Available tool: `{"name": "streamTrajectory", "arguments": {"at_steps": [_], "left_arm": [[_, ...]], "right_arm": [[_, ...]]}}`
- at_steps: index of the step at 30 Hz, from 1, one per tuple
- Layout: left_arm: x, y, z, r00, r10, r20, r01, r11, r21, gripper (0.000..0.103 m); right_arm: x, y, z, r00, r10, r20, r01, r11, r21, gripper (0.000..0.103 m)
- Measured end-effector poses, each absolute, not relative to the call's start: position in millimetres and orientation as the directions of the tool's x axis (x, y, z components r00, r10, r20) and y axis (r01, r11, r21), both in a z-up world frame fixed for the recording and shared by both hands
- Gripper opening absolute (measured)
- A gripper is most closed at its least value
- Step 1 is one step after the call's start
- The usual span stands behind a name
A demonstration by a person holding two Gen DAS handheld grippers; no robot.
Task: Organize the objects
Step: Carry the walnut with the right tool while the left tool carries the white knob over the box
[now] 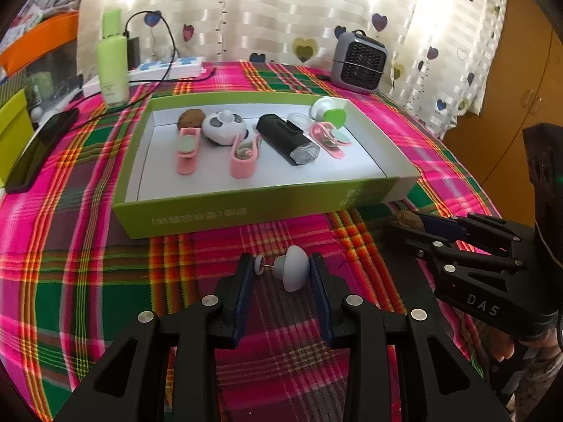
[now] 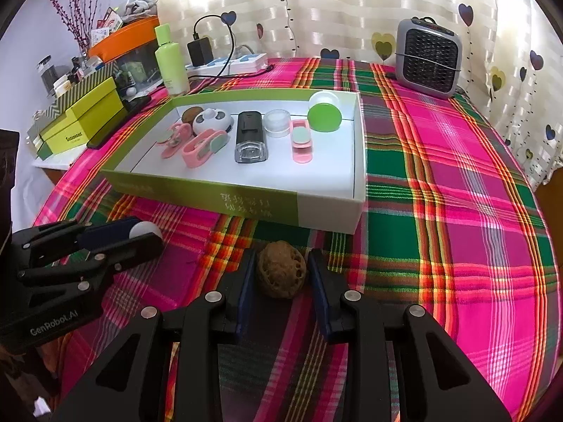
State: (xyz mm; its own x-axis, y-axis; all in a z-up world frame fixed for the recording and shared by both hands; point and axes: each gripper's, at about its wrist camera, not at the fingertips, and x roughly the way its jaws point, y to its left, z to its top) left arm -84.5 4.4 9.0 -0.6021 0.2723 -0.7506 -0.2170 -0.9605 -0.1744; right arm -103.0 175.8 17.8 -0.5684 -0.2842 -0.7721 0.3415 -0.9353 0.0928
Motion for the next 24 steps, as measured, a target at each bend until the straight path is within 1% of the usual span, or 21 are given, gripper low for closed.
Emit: {"name": "streamTrajectory", "arguments": {"at_steps": [3,12,15,20,24], "left_arm": [[-86.7,4.0,8.7,-0.600,0.278,-0.750,-0.218,-0.959,-0.181,0.030],[-91.6,10.3,8.4,-0.604,0.249,-0.757,-0.222,-0.965,-0.140,0.033],[-91.1,9.8,8.1,-0.605,0.252,-0.756,-0.220,-0.965,-0.145,0.033],[-91.3,9.4,8.4,-0.607,0.245,-0.756,-0.214,-0.967,-0.141,0.030],[-91.5,9.1,8.7,-0.607,0.244,-0.756,-0.213,-0.967,-0.140,0.030]], "right_arm": [[-102.7,176.0,17.9,-0.568,-0.284,-0.772,0.341,-0.935,0.092,0.031],[-102.9,175.8,17.8,-0.568,-0.284,-0.772,0.340,-0.936,0.093,0.031],[-102.7,175.6,17.6,-0.569,-0.283,-0.772,0.341,-0.936,0.092,0.031],[-103.3,175.9,17.4,-0.569,-0.280,-0.773,0.341,-0.936,0.089,0.031],[-103.3,175.9,17.4,-0.569,-0.281,-0.773,0.339,-0.937,0.091,0.031]]}}
